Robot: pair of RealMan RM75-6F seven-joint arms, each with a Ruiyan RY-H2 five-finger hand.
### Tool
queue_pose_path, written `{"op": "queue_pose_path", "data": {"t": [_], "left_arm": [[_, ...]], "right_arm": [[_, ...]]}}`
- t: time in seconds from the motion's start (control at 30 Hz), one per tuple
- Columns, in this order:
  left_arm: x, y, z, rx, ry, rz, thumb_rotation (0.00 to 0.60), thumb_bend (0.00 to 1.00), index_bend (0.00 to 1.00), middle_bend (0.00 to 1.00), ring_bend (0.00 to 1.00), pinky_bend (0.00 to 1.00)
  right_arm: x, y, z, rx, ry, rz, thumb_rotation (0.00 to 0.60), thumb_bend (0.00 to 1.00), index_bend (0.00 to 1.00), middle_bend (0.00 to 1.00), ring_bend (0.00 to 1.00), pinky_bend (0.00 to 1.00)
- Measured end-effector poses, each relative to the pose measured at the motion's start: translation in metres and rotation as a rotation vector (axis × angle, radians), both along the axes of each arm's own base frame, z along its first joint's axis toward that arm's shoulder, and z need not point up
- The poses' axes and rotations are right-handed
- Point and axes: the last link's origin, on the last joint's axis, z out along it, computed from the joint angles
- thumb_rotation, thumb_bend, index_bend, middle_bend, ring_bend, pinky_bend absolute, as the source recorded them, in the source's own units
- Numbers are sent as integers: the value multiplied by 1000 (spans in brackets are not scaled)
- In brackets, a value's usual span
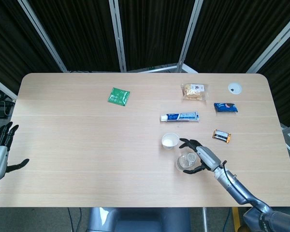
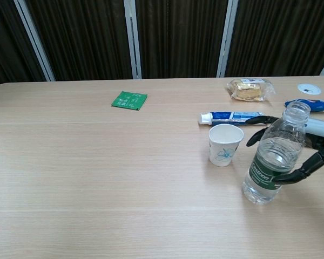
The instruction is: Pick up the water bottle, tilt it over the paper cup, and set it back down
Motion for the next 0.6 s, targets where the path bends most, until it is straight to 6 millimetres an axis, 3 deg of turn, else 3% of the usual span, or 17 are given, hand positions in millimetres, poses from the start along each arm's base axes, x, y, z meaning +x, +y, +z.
{"op": "queue_pose_path", "data": {"t": [0.13, 0.37, 0.6], "left_arm": [[0, 0, 0, 2, 0, 1, 600, 0, 0, 0, 0, 0], [-1, 1, 1, 3, -1, 5, 600, 0, 0, 0, 0, 0], [-1, 2, 1, 2, -1, 5, 600, 0, 0, 0, 0, 0]], "right_arm": [[4, -1, -4, 4, -16, -9, 600, 0, 124, 300, 205, 61], [7, -2, -8, -22, -39, -9, 600, 2, 297, 447, 338, 170], [6, -2, -11, -35, -27, -10, 600, 185, 408, 557, 436, 311]]}}
